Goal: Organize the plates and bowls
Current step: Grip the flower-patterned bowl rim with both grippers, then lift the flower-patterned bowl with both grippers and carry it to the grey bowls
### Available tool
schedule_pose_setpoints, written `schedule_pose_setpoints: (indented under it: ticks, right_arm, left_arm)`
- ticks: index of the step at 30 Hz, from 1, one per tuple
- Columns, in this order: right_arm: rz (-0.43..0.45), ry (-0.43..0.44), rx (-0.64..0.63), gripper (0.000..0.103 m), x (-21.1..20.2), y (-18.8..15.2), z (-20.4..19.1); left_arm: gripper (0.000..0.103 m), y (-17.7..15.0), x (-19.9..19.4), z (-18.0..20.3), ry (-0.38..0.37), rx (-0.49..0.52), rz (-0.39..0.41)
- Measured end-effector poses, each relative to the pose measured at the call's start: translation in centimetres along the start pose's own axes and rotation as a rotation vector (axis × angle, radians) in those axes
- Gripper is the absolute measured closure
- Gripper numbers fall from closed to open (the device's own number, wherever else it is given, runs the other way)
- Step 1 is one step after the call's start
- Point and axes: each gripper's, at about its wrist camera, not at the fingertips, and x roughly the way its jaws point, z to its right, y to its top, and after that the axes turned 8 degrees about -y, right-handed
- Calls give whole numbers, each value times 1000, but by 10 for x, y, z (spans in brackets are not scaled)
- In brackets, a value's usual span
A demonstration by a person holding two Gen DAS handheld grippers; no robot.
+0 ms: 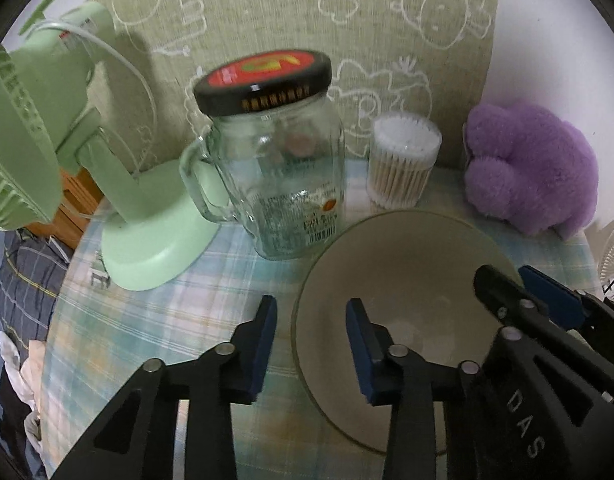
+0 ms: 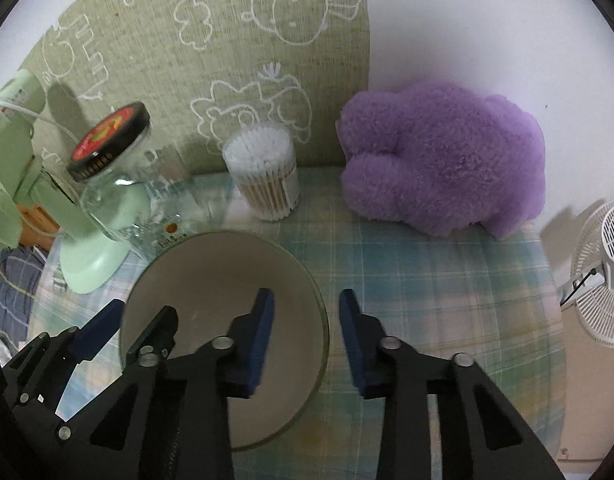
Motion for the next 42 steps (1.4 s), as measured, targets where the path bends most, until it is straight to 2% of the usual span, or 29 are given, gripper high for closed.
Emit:
schedule_pose_setpoints:
  ticks: [5, 8, 18, 31, 42]
  right_arm:
    - [-8, 0, -4, 84, 9, 1, 0]
    - [6, 2, -5, 84, 10, 1, 1]
    - [34, -2, -32, 85, 2, -1, 3]
    - [77, -9, -12, 85, -53, -3, 14]
    - [115, -12, 12, 85, -121, -23, 11]
  left_arm:
    - [79, 0, 11, 0, -27, -8, -14]
    - [82, -1, 14, 1, -16, -12, -14]
    - [82, -3, 6, 3, -22, -2, -16]
    - [82, -1, -50, 7, -31, 18, 42]
    - [82, -20, -117, 3, -36, 43, 96]
